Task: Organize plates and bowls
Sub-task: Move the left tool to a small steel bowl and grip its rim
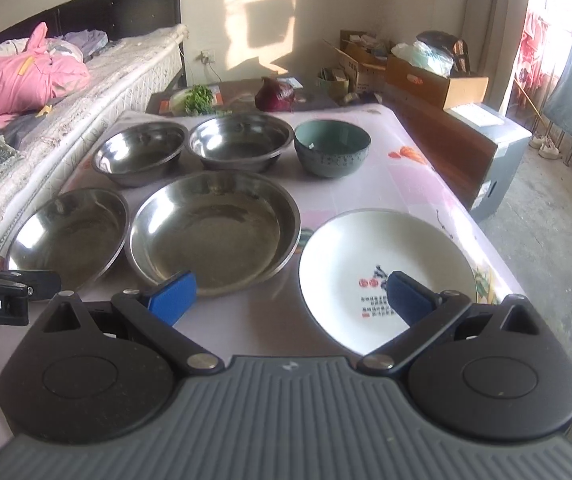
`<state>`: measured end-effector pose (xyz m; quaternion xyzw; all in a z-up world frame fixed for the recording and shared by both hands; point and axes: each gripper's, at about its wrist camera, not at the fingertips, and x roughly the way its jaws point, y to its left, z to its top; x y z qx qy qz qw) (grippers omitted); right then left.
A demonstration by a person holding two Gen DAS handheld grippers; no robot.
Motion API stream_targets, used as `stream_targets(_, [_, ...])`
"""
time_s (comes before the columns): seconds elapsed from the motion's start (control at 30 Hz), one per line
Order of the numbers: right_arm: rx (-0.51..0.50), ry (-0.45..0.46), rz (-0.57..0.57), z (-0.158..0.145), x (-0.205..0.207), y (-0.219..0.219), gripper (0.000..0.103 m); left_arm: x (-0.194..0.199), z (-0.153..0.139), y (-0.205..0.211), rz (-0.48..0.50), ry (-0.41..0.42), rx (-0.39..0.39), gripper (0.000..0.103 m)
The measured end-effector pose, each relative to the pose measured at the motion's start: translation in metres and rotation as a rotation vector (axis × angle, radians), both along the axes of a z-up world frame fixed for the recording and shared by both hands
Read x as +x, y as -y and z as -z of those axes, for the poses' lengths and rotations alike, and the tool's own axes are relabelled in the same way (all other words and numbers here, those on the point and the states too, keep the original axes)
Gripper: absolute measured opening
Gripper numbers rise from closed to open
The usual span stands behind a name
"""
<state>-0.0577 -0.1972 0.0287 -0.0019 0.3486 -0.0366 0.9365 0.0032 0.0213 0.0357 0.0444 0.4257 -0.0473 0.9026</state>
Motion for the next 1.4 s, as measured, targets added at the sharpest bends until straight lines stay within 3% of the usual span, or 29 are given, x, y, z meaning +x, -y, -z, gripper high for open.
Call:
stream_targets(0.2, [0.03,0.141,-0.102,-0.023,0.022,-0.005,0.102,0.036,-0.017,-0.024,-0.057,0.071,0.003,0.103])
stream_targets(0.4, [0.029,0.179,-0.183,-0.03,0.064,-0.022,0.102,0.082,-0.016,-0.055,-0.084,0.069,-0.085,0.103])
stream_targets(0.53, [0.102,0.212,-0.203,-0.036,0.1,-0.029,0.102,0.11,-0.01,-0.077,-0.11,0.068,-0.167,0.103])
stream_targets(0.67, [0.178,0.185,-0.228,-0.027,0.144,-0.039,0.102,0.139,-0.002,-0.094,-0.128,0.088,-0.22,0.103])
stream_targets(0.83, [0.235,0.14,-0.279,-0.009,0.194,-0.063,0.1,0.178,0.01,-0.101,-0.146,0.091,-0.194,0.099])
stream_targets(0.9, [0.24,0.114,-0.297,0.0,0.213,-0.072,0.092,0.195,0.017,-0.097,-0.132,0.088,-0.15,0.089])
stream_targets(1.03, [0.257,0.03,-0.306,0.028,0.253,-0.081,0.077,0.226,0.033,-0.083,-0.083,0.063,-0.064,0.081])
stream_targets(1.1, [0.266,-0.007,-0.301,0.041,0.269,-0.082,0.068,0.238,0.04,-0.076,-0.061,0.041,-0.047,0.073])
stream_targets(1.2, [0.281,-0.055,-0.292,0.058,0.29,-0.08,0.052,0.255,0.052,-0.064,-0.042,0.01,0.015,0.072])
stream_targets(1.23, [0.288,-0.069,-0.293,0.064,0.297,-0.078,0.05,0.26,0.058,-0.06,-0.033,-0.001,0.043,0.071])
stream_targets(1.4, [0.292,-0.093,-0.309,0.072,0.307,-0.078,0.043,0.274,0.075,-0.053,-0.033,-0.053,0.122,0.045])
